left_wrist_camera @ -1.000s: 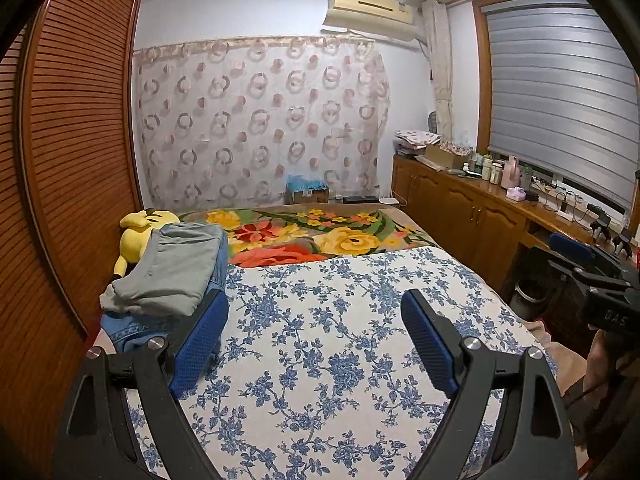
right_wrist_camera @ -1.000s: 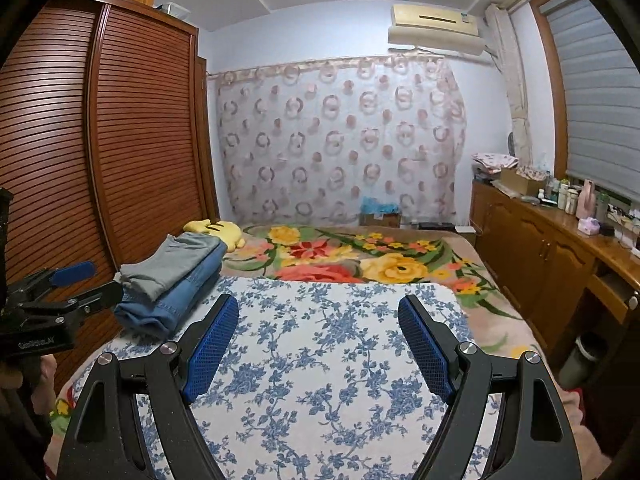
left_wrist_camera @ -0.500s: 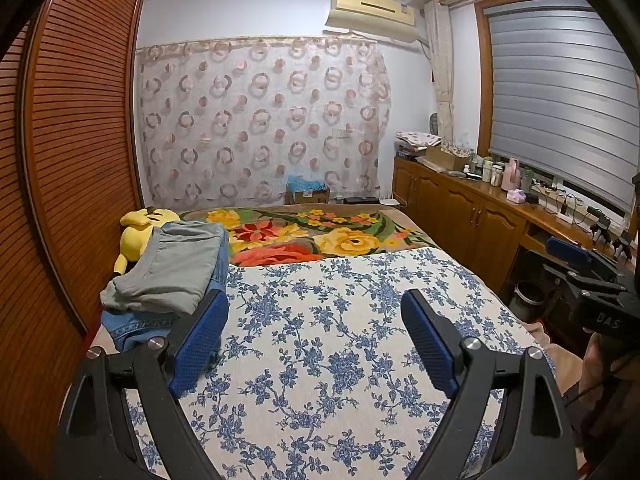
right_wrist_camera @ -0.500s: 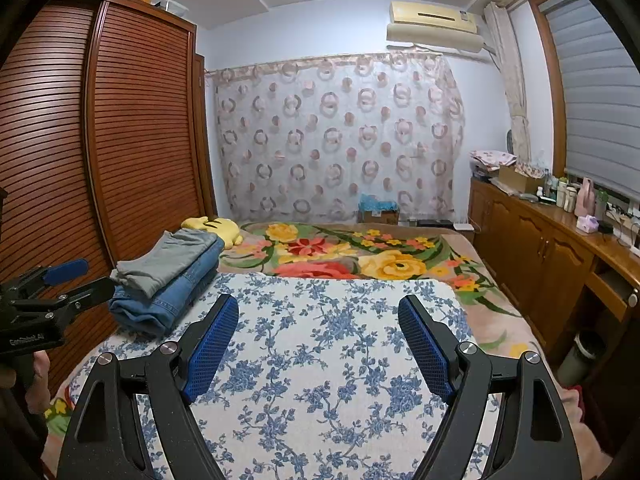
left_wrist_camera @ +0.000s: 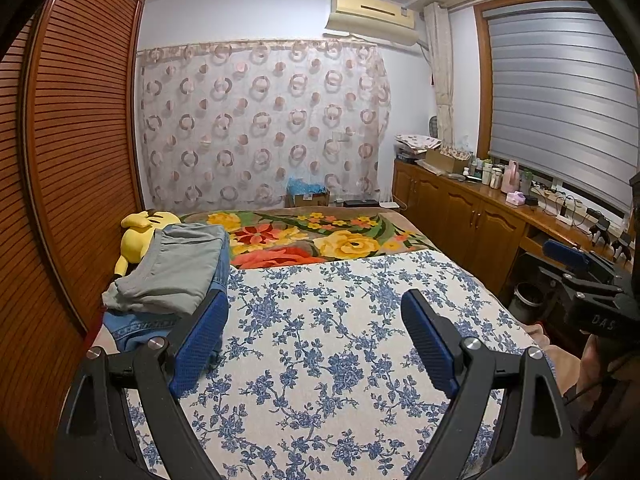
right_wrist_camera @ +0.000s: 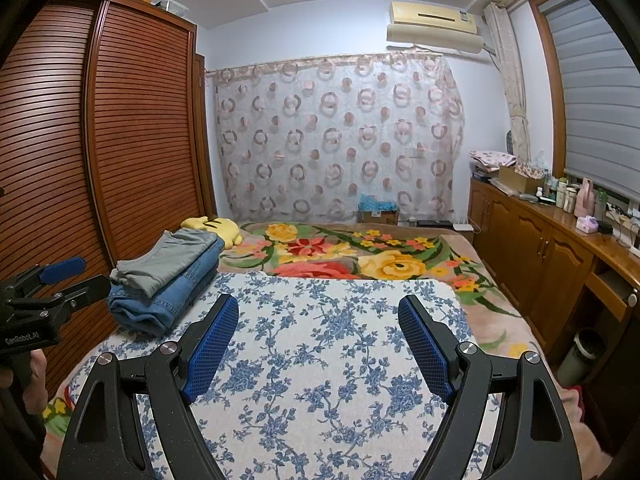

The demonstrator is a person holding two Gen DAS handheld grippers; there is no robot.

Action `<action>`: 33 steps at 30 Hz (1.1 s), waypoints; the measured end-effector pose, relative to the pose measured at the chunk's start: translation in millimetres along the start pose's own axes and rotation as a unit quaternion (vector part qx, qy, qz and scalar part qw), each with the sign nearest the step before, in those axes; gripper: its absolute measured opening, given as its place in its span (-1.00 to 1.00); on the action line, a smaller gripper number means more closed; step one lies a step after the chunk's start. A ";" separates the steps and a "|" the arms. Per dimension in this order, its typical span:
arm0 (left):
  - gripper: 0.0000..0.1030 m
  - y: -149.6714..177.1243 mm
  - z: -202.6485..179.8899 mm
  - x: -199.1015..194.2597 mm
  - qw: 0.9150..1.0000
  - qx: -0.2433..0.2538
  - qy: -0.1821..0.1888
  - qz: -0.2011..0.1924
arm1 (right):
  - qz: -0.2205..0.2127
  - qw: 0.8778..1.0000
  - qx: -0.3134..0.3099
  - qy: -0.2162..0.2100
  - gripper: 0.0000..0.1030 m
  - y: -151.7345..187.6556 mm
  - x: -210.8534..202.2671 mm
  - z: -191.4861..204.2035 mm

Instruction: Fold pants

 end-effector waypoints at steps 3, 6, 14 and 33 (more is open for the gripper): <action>0.72 0.3 0.3 -0.1 1.000 0.000 -0.001 0.000 | -0.001 1.000 0.000 0.000 0.62 -0.2 -0.1 0.0; 0.72 0.4 -0.2 -0.5 1.000 0.000 0.000 -0.001 | -0.001 1.000 0.000 0.000 0.62 -0.2 -0.1 0.0; 0.72 1.7 0.2 -0.3 1.000 0.000 0.000 -0.001 | -0.001 1.000 0.000 0.000 0.62 0.1 -0.2 0.0; 0.72 3.6 2.2 0.4 1.000 -0.001 0.001 -0.002 | -0.001 1.000 0.000 -0.001 0.62 1.1 -0.4 -0.2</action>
Point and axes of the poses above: each gripper's, at about its wrist camera, not at the fingertips, and x roughly the way its jaws point, z to its left, y to its underside, the point moved 9 cm from there along x, roughly the way its jaws point, and after that the axes turned 5 degrees about z, right-handed, at the moved point
